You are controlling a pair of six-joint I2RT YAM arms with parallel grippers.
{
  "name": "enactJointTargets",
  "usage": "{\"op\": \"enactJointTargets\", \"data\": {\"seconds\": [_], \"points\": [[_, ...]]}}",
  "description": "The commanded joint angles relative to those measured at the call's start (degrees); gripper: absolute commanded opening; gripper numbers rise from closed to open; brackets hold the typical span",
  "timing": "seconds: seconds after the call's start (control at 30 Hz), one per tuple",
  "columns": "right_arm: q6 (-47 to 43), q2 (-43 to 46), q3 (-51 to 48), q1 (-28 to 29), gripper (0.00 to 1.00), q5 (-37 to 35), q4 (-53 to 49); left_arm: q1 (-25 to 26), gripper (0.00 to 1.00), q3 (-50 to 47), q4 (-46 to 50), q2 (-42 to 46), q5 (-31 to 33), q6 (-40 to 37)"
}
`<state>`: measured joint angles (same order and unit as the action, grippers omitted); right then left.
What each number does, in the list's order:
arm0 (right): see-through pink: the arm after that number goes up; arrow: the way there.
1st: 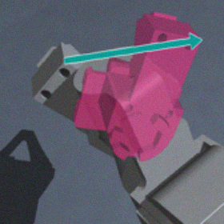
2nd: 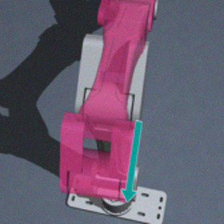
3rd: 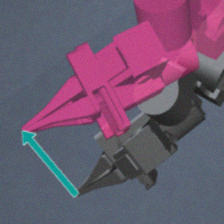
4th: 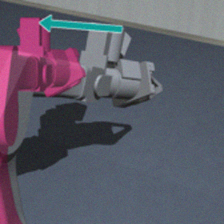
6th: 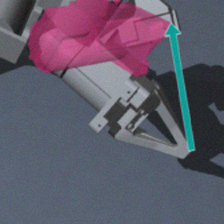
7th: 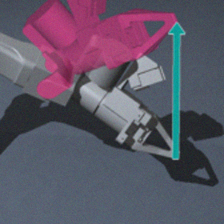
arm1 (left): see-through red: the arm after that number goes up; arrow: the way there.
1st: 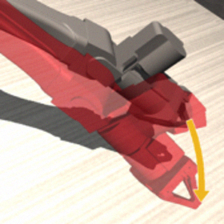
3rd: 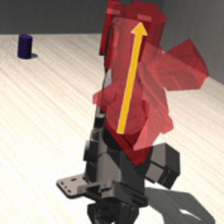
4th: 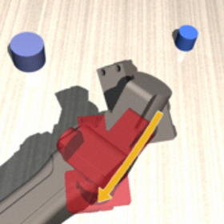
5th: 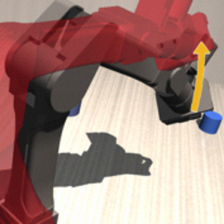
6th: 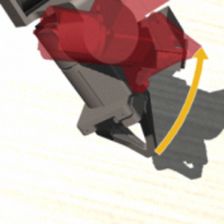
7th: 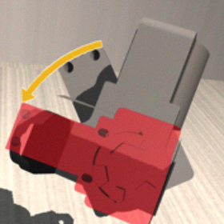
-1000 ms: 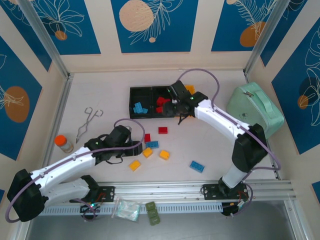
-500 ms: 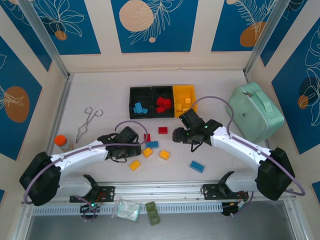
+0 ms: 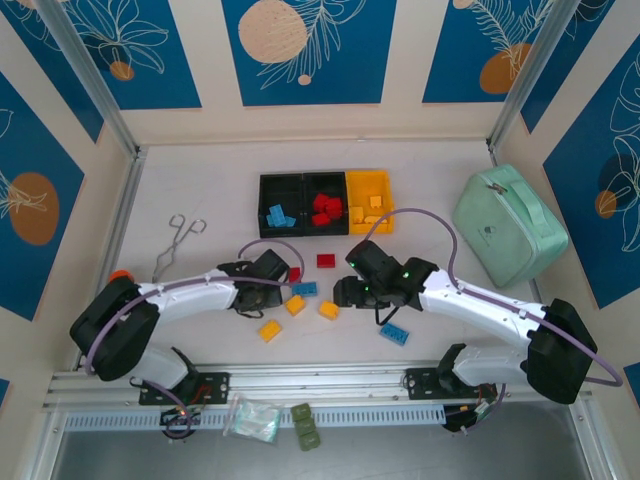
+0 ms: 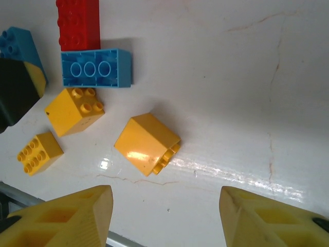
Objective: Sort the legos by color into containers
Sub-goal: Pick up the lego from the center of the table, then place the lego in the container.
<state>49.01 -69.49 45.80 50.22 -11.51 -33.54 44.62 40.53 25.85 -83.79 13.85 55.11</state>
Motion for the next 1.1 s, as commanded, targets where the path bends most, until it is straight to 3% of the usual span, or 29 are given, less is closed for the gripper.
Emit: {"op": "enactJointTargets", "data": {"seconds": [0.0,0.37,0.67,1.07], "points": [[1.77,0.25,-0.37,0.82,0.57,0.96,1.27,-0.59,0.5,1.48,0.26,-1.69,1.67,-0.31],[0.28,-0.64,0.45,1.75,0.57,2.05,2.92,-0.84,0.17,2.39,4.39,4.03,3.51,-4.79],[-1.07,-1.03,1.51,1.71,0.57,2.55,5.77,-5.77,0.15,10.41,8.37,6.92,-0.65,-12.41],[-0.61,-1.52,2.58,0.82,0.57,2.4,7.0,-12.06,0.15,29.33,9.4,-6.41,-9.49,-20.67]]}}
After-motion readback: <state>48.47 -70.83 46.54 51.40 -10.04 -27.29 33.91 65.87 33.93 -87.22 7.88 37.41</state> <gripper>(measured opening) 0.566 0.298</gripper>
